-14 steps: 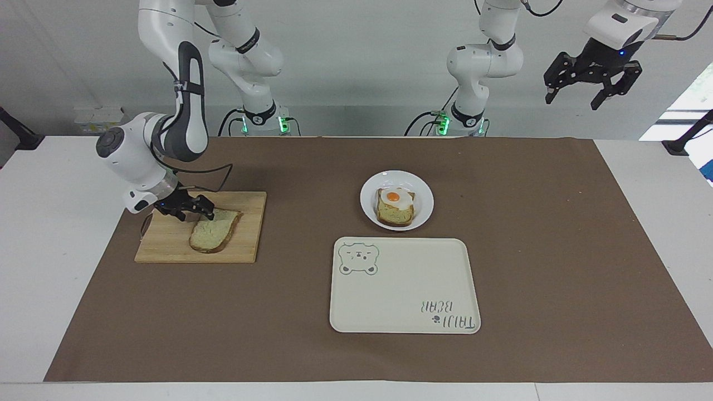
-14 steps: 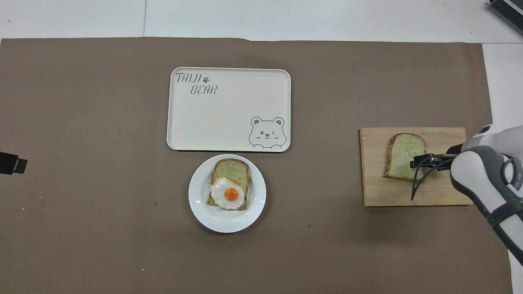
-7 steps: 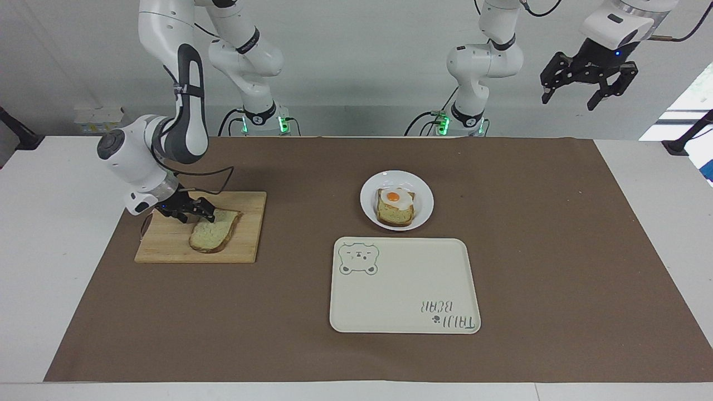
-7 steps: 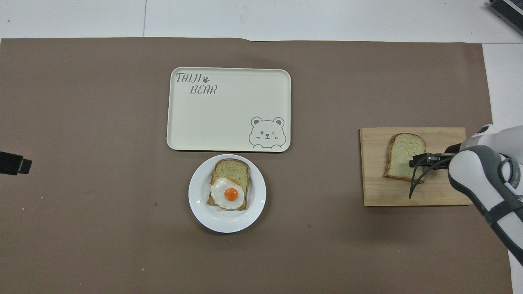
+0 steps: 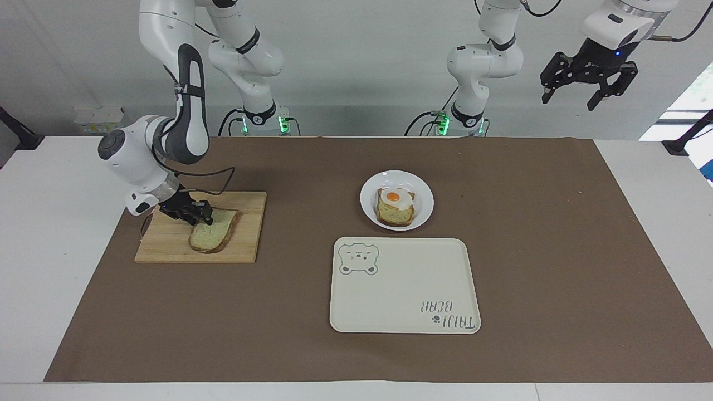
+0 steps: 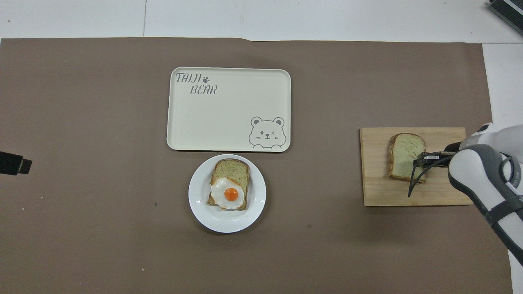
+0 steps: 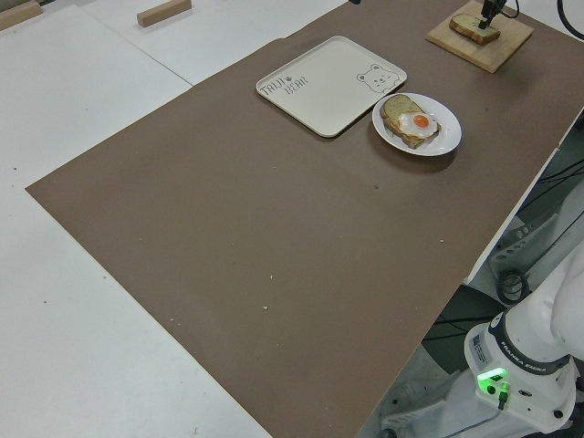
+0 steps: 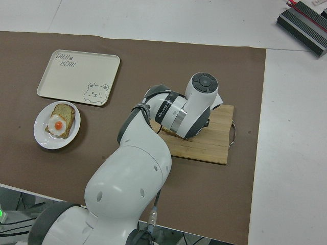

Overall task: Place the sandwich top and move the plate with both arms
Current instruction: 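Close the right gripper on the bread slice edge and lift it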

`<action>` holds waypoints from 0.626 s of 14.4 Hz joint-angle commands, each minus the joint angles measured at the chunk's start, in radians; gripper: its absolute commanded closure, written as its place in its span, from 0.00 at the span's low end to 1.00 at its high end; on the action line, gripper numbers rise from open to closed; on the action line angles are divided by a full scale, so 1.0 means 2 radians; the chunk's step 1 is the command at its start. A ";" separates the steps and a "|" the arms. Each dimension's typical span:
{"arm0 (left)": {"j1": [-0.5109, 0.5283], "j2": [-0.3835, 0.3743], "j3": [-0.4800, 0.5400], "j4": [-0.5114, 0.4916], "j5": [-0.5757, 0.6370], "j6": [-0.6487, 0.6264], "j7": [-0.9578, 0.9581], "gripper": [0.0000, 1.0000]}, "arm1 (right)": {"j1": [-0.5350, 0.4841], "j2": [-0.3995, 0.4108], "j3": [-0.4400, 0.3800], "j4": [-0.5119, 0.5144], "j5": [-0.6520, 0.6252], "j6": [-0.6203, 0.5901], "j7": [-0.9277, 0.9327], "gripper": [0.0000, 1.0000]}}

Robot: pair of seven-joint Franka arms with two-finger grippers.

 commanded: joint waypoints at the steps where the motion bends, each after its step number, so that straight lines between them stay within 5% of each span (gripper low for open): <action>1: -0.001 -0.013 0.002 -0.015 -0.005 0.008 -0.005 0.00 | -0.003 0.009 0.000 0.002 0.008 0.007 -0.008 1.00; 9: 0.008 -0.013 0.008 -0.015 -0.005 0.002 -0.003 0.00 | -0.003 0.007 0.001 0.050 -0.038 -0.053 -0.085 1.00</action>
